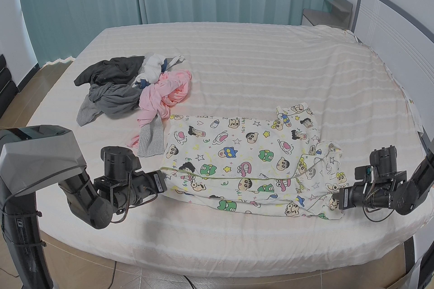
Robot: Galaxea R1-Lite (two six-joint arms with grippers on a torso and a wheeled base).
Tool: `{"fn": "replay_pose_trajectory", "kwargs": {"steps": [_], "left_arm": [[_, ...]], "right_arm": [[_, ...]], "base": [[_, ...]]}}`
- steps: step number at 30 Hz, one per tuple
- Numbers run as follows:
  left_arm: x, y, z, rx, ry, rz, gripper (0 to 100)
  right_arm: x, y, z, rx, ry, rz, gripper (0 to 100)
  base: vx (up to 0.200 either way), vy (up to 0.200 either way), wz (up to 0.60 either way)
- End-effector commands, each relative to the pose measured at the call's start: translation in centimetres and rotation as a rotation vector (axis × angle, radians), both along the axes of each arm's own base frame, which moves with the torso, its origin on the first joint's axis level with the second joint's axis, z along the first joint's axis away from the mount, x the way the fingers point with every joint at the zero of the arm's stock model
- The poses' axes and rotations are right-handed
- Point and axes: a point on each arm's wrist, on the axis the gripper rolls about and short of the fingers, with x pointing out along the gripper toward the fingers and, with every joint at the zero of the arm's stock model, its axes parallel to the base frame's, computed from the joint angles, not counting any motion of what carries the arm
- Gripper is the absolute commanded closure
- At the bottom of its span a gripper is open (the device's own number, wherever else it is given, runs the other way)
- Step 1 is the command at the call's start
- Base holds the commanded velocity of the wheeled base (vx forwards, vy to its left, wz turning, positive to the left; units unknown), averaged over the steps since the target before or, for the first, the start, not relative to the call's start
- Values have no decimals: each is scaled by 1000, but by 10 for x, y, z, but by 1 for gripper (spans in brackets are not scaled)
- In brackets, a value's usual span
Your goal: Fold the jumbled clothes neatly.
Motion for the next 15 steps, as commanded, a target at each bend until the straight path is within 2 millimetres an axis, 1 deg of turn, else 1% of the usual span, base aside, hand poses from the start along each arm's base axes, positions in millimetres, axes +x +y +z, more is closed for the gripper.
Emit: {"fn": "replay_pose_trajectory", "kwargs": {"steps": [1, 5, 6, 8, 9, 12, 15], "left_arm": [[27, -10, -10, 20, 12, 24, 100], [38, -16, -12, 26, 16, 27, 100], [42, -19, -12, 23, 12, 23, 100], [44, -21, -12, 25, 11, 21, 100], [48, -27, -13, 25, 10, 10, 100], [53, -34, -14, 23, 7, -1, 100], [56, -37, -14, 23, 7, -6, 100]], "right_arm": [[30, -7, -11, 1, -4, -36, 100], [42, -11, -14, -1, -13, -55, 100], [48, -12, -15, -1, -21, -61, 100], [50, -13, -16, -2, -23, -65, 100], [55, -15, -18, -2, -24, -74, 100], [60, -16, -22, -3, -23, -80, 100], [62, -19, -22, -3, -26, -88, 100]], "base": [[0, 0, 0], [0, 0, 0], [0, 0, 0], [0, 0, 0], [0, 0, 0], [0, 0, 0], [0, 0, 0]]}}
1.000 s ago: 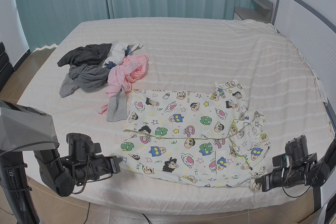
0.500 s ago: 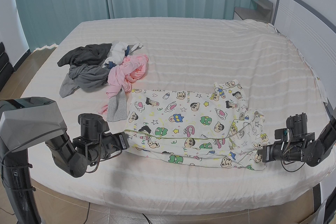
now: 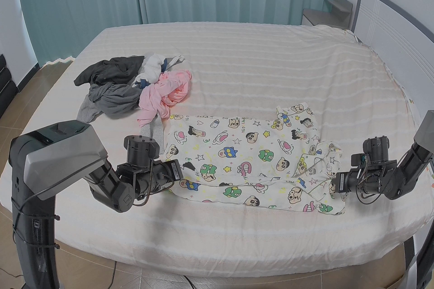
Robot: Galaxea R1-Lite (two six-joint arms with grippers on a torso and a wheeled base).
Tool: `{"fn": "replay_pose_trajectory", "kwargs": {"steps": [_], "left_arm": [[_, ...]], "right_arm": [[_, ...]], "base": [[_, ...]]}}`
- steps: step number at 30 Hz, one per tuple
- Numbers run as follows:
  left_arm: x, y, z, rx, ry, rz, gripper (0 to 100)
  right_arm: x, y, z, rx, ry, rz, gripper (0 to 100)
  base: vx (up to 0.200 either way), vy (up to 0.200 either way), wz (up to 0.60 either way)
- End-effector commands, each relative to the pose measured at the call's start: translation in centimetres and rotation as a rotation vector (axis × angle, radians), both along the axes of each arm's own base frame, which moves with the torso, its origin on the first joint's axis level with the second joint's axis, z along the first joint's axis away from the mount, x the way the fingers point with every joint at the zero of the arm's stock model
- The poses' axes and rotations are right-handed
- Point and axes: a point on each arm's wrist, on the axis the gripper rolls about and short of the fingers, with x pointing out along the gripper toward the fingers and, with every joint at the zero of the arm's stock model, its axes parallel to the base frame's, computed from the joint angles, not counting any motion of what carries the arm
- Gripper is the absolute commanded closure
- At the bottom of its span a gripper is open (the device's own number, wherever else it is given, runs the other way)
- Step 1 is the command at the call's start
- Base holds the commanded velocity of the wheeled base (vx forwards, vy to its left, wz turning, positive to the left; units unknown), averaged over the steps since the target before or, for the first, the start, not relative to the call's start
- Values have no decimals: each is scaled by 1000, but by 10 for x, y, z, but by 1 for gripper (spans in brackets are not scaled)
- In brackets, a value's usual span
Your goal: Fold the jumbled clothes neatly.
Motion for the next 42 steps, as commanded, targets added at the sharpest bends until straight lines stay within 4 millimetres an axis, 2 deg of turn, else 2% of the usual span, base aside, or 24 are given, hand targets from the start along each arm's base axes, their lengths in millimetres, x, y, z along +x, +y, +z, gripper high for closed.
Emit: {"fn": "replay_pose_trajectory", "kwargs": {"steps": [1, 8, 22, 23, 36, 42], "left_arm": [[8, -8, -8, 1, 3, -10, 100], [21, -12, -3, -40, -29, 73, 100], [23, -12, -11, -27, 3, 77, 100], [23, -12, -11, -27, 3, 77, 0], [30, -6, -5, 5, -49, 186, 0], [36, -5, 5, -6, -121, 236, 0]], "right_arm": [[9, -5, -9, 1, 13, -19, 100], [18, -10, -9, 3, -5, -33, 100], [24, -11, -17, 2, 3, -36, 100], [25, -11, -16, 3, -1, -36, 100], [26, -11, -16, 4, -3, -39, 100], [29, -12, -16, 9, -57, -42, 100]], "base": [[0, 0, 0], [0, 0, 0], [0, 0, 0], [0, 0, 0], [0, 0, 0], [0, 0, 0]]}}
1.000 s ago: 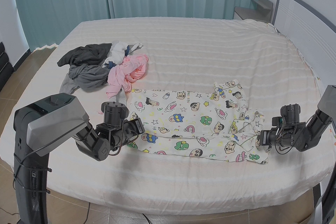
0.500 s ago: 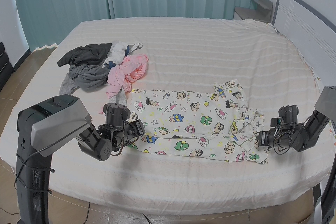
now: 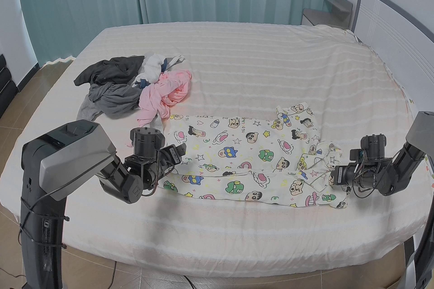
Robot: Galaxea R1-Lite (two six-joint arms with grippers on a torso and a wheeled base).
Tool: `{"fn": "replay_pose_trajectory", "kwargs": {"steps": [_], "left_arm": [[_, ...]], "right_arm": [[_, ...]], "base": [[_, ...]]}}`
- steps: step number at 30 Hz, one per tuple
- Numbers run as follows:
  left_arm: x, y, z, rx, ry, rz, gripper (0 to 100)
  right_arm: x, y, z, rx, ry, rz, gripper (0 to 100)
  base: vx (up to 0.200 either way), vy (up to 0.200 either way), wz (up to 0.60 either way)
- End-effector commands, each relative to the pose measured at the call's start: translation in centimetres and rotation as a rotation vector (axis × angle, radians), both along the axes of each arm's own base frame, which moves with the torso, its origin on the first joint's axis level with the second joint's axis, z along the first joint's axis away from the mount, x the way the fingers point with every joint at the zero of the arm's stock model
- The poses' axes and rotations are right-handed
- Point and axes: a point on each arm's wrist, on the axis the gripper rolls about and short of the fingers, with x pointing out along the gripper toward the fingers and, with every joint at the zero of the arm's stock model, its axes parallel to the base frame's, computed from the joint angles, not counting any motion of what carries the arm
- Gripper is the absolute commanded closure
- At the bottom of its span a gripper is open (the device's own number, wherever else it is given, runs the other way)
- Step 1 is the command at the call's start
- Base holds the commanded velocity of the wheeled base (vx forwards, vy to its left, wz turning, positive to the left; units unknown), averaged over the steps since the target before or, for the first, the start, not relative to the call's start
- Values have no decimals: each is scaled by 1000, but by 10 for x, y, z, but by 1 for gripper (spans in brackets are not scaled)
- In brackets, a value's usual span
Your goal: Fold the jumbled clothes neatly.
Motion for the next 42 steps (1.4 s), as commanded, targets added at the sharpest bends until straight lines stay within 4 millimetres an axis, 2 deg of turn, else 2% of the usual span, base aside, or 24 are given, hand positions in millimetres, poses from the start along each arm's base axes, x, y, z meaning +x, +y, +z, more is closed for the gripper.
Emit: {"fn": "replay_pose_trajectory", "kwargs": {"steps": [1, 8, 18, 19, 23, 24, 27, 31, 35, 42], "left_arm": [[1, 1, 5, -6, -21, 9, 0], [-15, 7, 18, -6, -11, 11, 0], [-50, 25, 20, -2, 9, 20, 0], [-54, 26, 22, -4, 6, 20, 0], [-62, 29, 23, 0, 18, 19, 0], [-70, 32, 24, 7, 34, 20, 0], [-77, 33, 26, 8, 39, 19, 0], [-87, 35, 35, -48, 39, 46, 0], [-94, 39, 52, -173, 10, 119, 0], [-102, 40, 52, -198, 23, 122, 0]], "right_arm": [[0, 0, -4, 7, -8, -4, 100], [2, 0, -8, 52, -8, -42, 100], [1, -7, -6, 44, -8, -70, 100], [1, -8, -5, 44, -12, -71, 0], [-1, -8, -4, 46, -13, -71, 0], [-7, -8, 5, 53, -30, -67, 0], [-14, -8, 14, 71, -44, -74, 0], [-30, -8, 23, 87, -42, -88, 0], [-51, -7, 31, 123, -28, -99, 0], [-78, 4, 40, 184, -7, -101, 0]], "base": [[0, 0, 0], [0, 0, 0], [0, 0, 0], [0, 0, 0], [0, 0, 0], [0, 0, 0], [0, 0, 0], [0, 0, 0], [0, 0, 0], [143, 0, 0]]}}
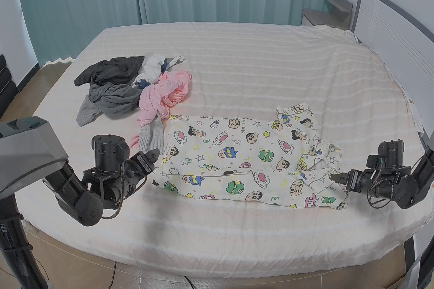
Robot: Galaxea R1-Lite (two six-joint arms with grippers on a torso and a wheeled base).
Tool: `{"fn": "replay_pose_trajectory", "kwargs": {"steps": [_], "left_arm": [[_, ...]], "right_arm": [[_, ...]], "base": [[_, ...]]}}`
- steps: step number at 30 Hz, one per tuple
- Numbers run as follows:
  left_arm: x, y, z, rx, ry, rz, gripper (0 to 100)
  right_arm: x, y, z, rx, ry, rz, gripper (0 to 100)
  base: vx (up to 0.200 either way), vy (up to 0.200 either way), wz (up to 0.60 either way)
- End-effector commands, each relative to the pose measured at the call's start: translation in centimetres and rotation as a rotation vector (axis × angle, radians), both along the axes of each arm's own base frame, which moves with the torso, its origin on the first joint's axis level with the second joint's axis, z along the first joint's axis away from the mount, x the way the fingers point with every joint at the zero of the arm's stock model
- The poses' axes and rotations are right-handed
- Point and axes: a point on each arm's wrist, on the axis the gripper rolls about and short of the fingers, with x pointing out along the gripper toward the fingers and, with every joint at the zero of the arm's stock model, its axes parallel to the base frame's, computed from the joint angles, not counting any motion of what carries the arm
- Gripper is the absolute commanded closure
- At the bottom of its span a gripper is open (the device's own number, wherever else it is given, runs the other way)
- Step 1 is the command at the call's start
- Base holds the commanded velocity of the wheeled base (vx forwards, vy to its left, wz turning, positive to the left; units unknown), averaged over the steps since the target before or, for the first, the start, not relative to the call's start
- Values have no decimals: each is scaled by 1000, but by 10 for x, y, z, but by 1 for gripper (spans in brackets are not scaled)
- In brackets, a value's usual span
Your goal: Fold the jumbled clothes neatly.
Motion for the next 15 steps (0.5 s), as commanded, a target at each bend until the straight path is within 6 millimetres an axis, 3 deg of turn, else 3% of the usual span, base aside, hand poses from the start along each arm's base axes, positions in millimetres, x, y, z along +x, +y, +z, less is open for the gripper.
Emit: {"fn": "replay_pose_trajectory", "kwargs": {"steps": [1, 7, 15], "left_arm": [[-6, 0, 7, -10, -13, -4, 0], [-14, -11, 3, -25, 3, -28, 0], [-29, -17, -3, -30, -15, -58, 0]], "right_arm": [[-24, 10, 13, 20, -12, 28, 0], [-30, 25, 6, 84, 39, 30, 0], [-30, 39, -9, 116, 122, -46, 0]], "base": [[200, 0, 0], [200, 0, 0], [0, 0, 0]]}}
